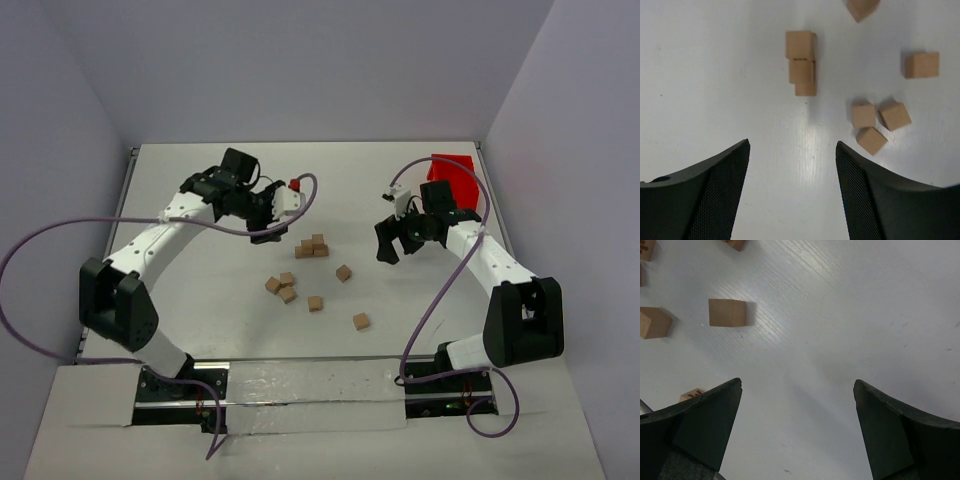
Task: Build the wood block tower
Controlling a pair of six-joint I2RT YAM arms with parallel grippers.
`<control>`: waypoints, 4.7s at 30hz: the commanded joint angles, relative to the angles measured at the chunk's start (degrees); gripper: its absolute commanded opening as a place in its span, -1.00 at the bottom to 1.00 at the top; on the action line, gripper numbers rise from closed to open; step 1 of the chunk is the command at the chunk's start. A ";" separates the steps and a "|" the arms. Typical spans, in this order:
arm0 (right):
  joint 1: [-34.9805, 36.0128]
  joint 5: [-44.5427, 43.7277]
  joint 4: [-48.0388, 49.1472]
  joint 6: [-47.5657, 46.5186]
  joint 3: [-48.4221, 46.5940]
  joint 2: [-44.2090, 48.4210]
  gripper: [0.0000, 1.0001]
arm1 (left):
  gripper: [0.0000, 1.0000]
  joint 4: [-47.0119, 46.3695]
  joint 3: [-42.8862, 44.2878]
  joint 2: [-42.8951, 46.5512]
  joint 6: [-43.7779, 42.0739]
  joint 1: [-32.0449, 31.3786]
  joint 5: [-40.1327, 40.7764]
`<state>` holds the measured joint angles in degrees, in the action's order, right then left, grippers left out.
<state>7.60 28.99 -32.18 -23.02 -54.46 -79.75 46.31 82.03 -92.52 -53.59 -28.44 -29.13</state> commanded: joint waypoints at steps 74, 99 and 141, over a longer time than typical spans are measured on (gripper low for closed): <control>-0.48 -0.82 -1.28 -0.69 -3.44 -2.78 0.99 | -0.93 -3.04 7.27 -16.44 10.34 -5.05 1.79; -0.39 -0.95 -1.83 -0.97 -3.23 -2.61 0.99 | -0.61 -4.09 9.70 -19.94 10.31 -6.57 3.99; -0.39 -0.49 -2.47 -1.41 -3.52 -2.96 0.99 | 0.09 -4.55 10.70 -22.32 9.55 -7.62 5.66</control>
<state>7.60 28.08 -34.13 -23.88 -55.31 -82.87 43.02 90.48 -114.48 -43.98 -35.68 -23.23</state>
